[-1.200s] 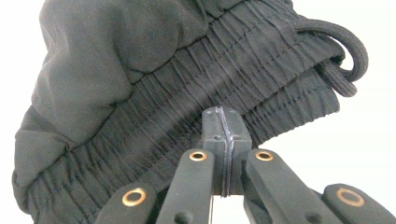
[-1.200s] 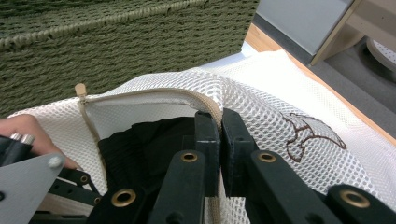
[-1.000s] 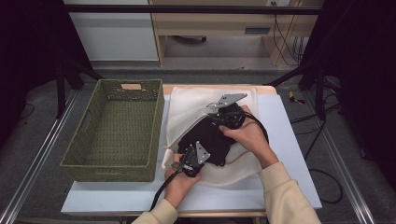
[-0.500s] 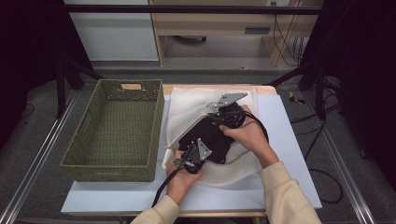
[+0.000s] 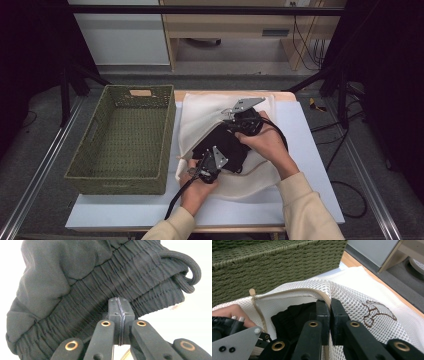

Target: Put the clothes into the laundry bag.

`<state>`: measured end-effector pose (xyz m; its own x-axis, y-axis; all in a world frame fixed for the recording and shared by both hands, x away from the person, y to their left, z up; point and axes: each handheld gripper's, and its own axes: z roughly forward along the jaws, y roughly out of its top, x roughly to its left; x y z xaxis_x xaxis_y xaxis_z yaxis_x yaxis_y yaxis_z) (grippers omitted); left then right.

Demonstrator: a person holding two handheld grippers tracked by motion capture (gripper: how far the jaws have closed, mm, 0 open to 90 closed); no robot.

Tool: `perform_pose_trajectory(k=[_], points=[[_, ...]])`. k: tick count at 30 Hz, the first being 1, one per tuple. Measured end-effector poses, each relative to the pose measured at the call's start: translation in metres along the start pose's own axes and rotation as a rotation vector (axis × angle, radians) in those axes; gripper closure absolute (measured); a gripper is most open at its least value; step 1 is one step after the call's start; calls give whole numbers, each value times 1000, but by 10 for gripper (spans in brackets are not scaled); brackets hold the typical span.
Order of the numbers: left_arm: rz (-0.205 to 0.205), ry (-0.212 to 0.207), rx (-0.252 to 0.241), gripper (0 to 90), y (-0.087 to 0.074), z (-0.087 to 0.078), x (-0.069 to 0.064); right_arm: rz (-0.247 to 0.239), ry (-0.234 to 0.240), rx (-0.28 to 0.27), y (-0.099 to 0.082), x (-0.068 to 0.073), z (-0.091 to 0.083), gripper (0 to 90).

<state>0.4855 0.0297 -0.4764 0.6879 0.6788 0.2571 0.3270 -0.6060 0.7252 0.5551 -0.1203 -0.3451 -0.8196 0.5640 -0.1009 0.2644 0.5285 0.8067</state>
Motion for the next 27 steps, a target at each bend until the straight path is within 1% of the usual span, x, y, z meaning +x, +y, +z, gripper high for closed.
perform_pose_trajectory(k=[2,6,8,11,17,21,23,24,27], points=[[-5,1,-5,899,0,0,0,0,1,0,1,-2,0,871],[0,1,0,899,1,1,1,6,2,3,2,-3,2,871],[-5,6,-8,899,1,3,1,6,3,5,1,-3,2,871],[0,5,4,899,2,3,2,2,5,6,1,-3,2,871],[-4,13,-1,899,4,5,2,7,6,6,1,-3,2,871],[2,15,4,899,5,5,3,13,5,5,0,-4,2,871],[1,16,-6,899,5,6,2,16,5,6,0,-5,3,871],[3,15,1,899,6,6,2,15,7,5,0,-5,3,870],[1,19,0,899,6,6,2,16,8,5,0,-5,2,870]])
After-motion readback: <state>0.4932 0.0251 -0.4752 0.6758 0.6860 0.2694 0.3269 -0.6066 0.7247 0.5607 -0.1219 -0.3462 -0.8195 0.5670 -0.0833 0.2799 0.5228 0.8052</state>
